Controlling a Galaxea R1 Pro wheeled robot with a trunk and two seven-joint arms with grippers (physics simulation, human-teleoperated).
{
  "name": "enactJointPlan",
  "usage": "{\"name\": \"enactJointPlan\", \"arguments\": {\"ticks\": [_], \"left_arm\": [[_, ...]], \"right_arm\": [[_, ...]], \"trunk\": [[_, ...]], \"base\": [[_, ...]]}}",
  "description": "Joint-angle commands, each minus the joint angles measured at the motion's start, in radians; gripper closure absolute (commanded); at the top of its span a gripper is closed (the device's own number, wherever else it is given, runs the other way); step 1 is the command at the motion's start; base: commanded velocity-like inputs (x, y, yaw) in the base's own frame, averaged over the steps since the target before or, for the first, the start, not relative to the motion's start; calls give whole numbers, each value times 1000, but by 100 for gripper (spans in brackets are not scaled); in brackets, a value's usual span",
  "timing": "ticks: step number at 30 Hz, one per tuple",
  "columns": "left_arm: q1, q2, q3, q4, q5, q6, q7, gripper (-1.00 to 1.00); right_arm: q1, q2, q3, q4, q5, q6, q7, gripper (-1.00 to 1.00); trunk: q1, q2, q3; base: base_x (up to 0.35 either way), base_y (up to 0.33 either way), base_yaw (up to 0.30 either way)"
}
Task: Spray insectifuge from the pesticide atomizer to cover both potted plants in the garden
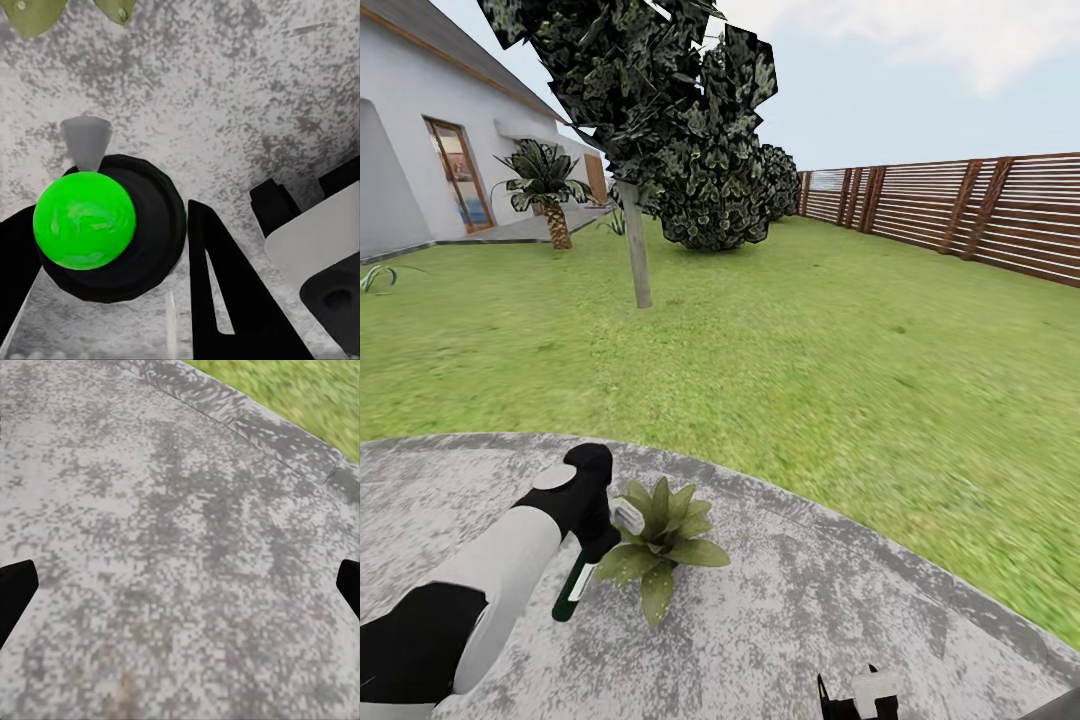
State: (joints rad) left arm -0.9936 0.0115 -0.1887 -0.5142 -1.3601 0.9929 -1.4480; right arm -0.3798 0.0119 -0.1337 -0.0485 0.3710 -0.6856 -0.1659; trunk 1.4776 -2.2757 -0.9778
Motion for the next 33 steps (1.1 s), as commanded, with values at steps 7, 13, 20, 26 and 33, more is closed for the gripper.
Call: {"name": "enactJointPlan", "arguments": {"ticks": [7,13,20,26,33], "left_arm": [[10,2,-3,-2,1,9,-14,100],[10,2,-2,-3,2,9,-15,100],[9,-5,-2,-4,-2,9,-15,100],[-1,-55,-4,-3,-11,9,-14,100],[-2,-93,-7,-4,-11,12,-12,100]], "right_arm": [[-1,-7,-8,1,10,-2,-8,-100],[-1,-19,-7,0,8,-2,-7,-100],[-1,-18,-7,-1,8,-2,-7,-100],[-1,-18,-7,-1,8,-2,-7,-100],[-1,-18,-7,0,8,-2,-8,-100]], "trunk": [[0,0,-1],[0,0,-1],[0,0,-1],[0,0,-1],[0,0,-1]], "base": [[0,0,0],[155,111,0],[115,84,0],[2,2,0],[0,0,0]]}}
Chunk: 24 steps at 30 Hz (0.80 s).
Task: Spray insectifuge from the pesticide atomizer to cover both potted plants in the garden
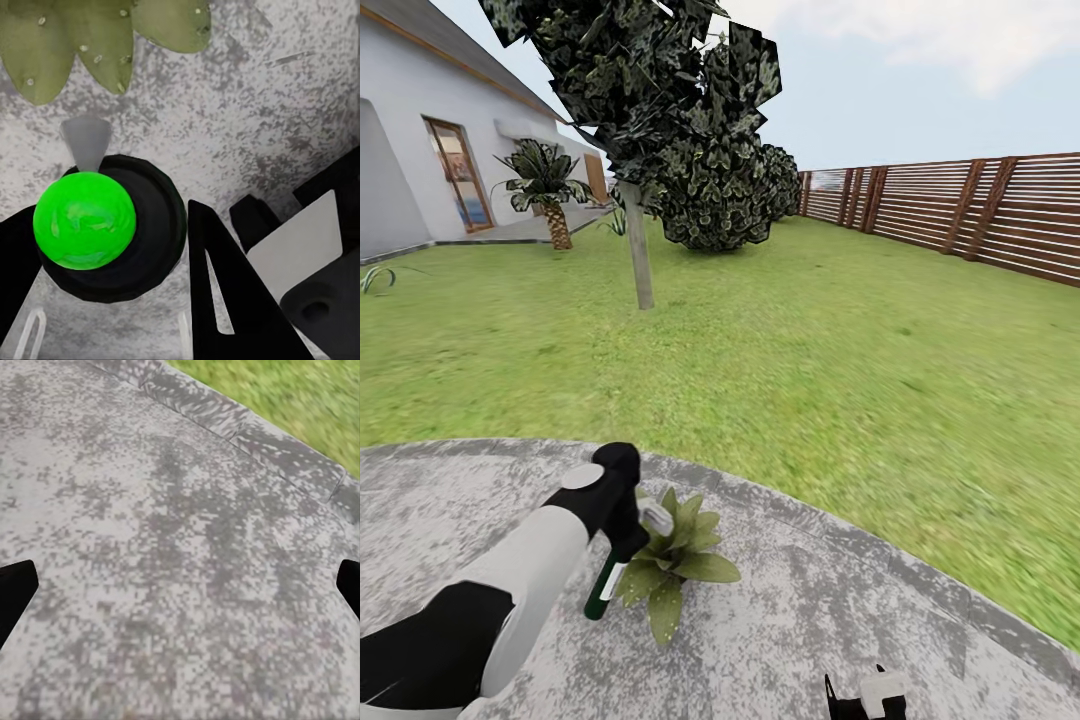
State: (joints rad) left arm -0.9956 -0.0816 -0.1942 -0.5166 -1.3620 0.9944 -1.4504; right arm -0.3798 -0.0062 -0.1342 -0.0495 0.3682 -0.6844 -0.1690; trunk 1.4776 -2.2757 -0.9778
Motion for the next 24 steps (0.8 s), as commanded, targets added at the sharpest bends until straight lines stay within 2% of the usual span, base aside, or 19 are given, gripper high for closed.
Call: {"name": "enactJointPlan", "arguments": {"ticks": [1,9,18,24], "left_arm": [[0,2,-1,-1,-8,10,-10,100],[2,33,-1,11,-9,9,-8,100],[0,19,-1,-1,-11,10,-8,100],[13,21,-3,6,-11,9,-8,100]], "right_arm": [[-1,0,-7,1,11,-3,-4,-100],[-1,0,-7,2,11,-3,-4,-100],[-1,0,-7,2,11,-3,-4,-100],[-1,0,-7,2,11,-3,-4,-100]], "trunk": [[0,0,-1],[0,0,-1],[0,0,-1],[0,0,-1]], "base": [[0,0,0],[55,0,0],[309,0,0],[68,0,0]]}}
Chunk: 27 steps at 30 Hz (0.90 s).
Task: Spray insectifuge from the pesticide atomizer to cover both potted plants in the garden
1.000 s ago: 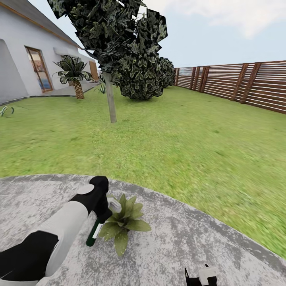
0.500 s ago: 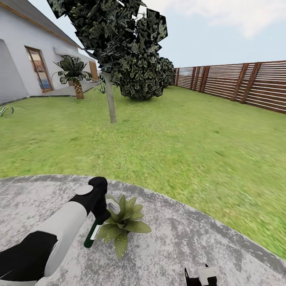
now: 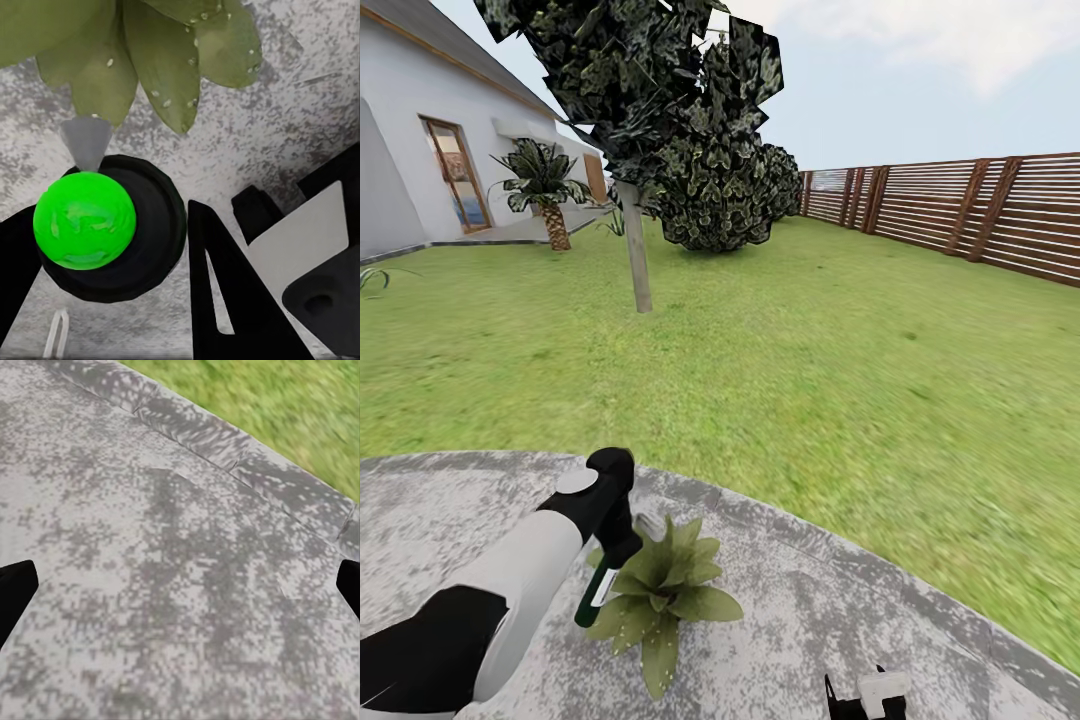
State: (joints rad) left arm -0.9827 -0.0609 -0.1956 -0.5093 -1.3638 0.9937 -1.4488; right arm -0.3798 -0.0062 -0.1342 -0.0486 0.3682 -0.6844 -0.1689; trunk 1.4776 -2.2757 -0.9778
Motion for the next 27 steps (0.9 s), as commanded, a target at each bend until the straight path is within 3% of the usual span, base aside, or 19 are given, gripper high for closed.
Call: {"name": "enactJointPlan", "arguments": {"ticks": [1,12,17,24,27], "left_arm": [[2,2,-4,1,-9,10,-10,100],[14,47,-3,9,-7,-8,-11,100],[48,50,-4,8,-9,-9,-7,100],[52,47,-5,6,-9,-9,-7,100],[44,33,-1,3,-9,-8,-11,100]], "right_arm": [[-1,0,-7,1,11,-3,-4,-100],[-1,0,-7,1,11,-3,-4,-100],[-1,0,-7,1,11,-3,-4,-100],[-1,0,-7,1,11,-3,-4,-100],[-1,0,-7,1,11,-3,-4,-100]], "trunk": [[0,0,-1],[0,0,-1],[0,0,-1],[0,0,-1],[0,0,-1]], "base": [[6,0,0],[1,0,0],[0,0,0],[0,0,0],[0,0,0]]}}
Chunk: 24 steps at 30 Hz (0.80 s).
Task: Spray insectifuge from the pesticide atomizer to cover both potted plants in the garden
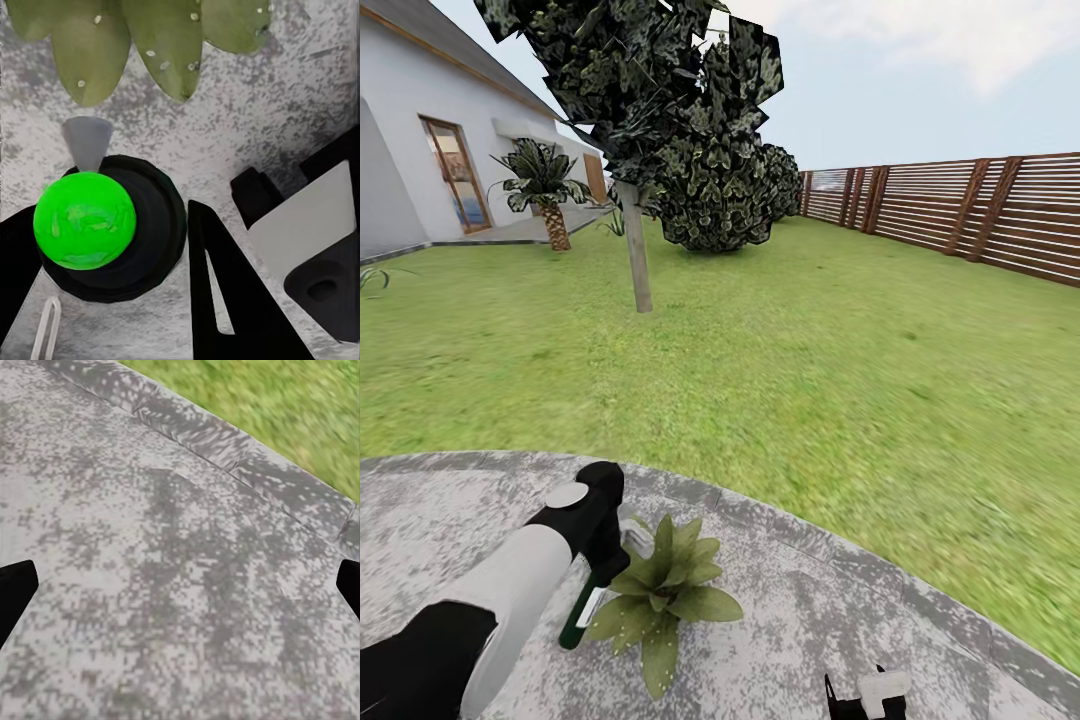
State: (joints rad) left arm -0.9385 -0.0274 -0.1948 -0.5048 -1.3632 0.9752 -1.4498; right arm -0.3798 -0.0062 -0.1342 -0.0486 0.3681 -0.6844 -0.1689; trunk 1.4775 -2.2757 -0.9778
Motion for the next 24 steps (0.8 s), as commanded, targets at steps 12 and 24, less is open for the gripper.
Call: {"name": "enactJointPlan", "arguments": {"ticks": [12,24], "left_arm": [[-5,-37,-4,-6,-10,11,-8,100],[-4,-33,-3,-8,-10,12,-9,100]], "right_arm": [[-1,4,-7,0,11,-3,-4,-100],[-1,6,-7,1,11,-3,-4,-100]], "trunk": [[0,0,-1],[0,0,2]], "base": [[0,0,0],[37,0,-189]]}}
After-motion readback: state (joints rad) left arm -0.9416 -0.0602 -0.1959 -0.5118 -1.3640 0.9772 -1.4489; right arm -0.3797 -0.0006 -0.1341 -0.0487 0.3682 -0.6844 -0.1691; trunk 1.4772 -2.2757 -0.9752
